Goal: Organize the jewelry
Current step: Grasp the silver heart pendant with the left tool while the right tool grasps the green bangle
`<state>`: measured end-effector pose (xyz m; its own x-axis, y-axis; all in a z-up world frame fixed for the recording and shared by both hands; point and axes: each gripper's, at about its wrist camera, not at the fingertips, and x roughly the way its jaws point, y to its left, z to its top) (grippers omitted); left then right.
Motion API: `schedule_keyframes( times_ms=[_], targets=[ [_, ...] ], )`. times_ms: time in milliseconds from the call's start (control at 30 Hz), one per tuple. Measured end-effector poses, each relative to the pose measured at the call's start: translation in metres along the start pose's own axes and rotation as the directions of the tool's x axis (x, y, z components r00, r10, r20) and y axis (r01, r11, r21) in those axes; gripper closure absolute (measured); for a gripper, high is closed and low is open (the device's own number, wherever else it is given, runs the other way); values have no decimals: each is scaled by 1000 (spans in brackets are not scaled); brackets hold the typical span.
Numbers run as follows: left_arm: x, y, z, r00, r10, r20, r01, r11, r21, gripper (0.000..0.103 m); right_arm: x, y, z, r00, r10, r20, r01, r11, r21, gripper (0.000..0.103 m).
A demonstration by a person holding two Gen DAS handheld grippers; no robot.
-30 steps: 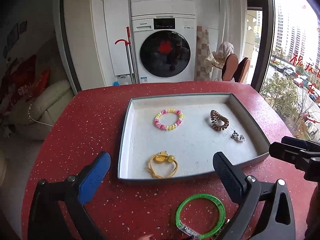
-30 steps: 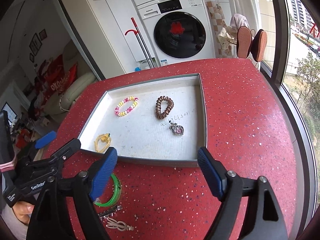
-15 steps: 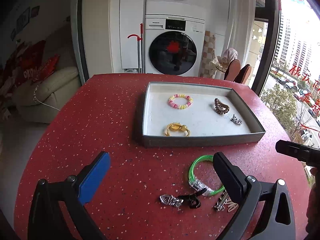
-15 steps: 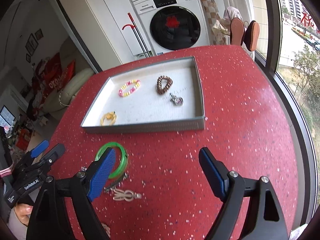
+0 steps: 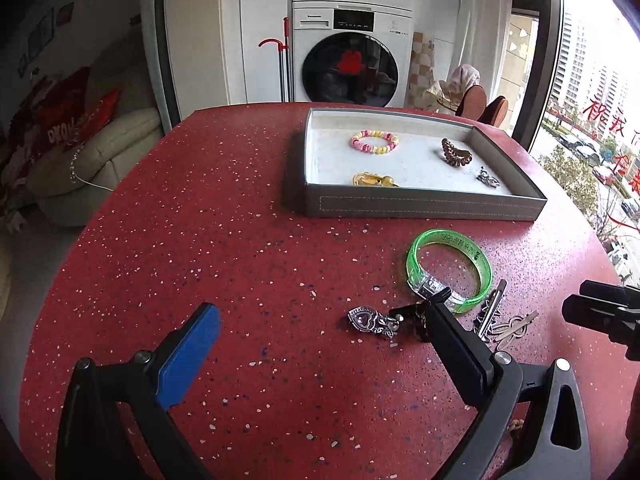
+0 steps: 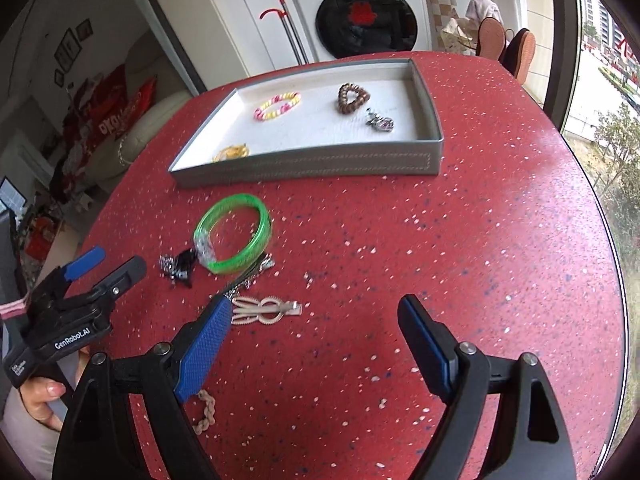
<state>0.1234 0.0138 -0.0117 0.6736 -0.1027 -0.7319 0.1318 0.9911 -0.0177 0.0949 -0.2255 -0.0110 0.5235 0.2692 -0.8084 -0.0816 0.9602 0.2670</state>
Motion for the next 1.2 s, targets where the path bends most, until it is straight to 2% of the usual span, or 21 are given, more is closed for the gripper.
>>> schedule_keyframes(
  times_ms=[433,600,733,833,967,1100,1200],
  targets=[
    [3,-10,-2,999,-37,-8,37,997,73,0,6,12,-4,1000,3,-18,-4,999,-33,16],
    [8,-1,-4,1000,-8,-24,9,998,66,0,11,21,-1,1000,6,-16,-7,999,-51,16],
    [11,13,-5,999,13,-34,-11,999,48,0,16,26,3,1000,13,-23,-15,998,-55,24],
    [15,19,-6,999,27,-44,-24,998,55,0,21,32,7,999,30,-25,-31,998,-49,26],
    [21,16,-6,997,31,-64,-26,996,85,0,25,38,20,1000,20,-13,-21,998,-52,33],
    [24,13,-4,997,29,-66,-22,995,100,0,28,37,36,1000,8,-2,-8,998,-54,36],
    [27,12,-2,997,25,-70,-18,994,106,0,36,36,47,1000,-5,-14,5,998,-57,43]
  ],
)
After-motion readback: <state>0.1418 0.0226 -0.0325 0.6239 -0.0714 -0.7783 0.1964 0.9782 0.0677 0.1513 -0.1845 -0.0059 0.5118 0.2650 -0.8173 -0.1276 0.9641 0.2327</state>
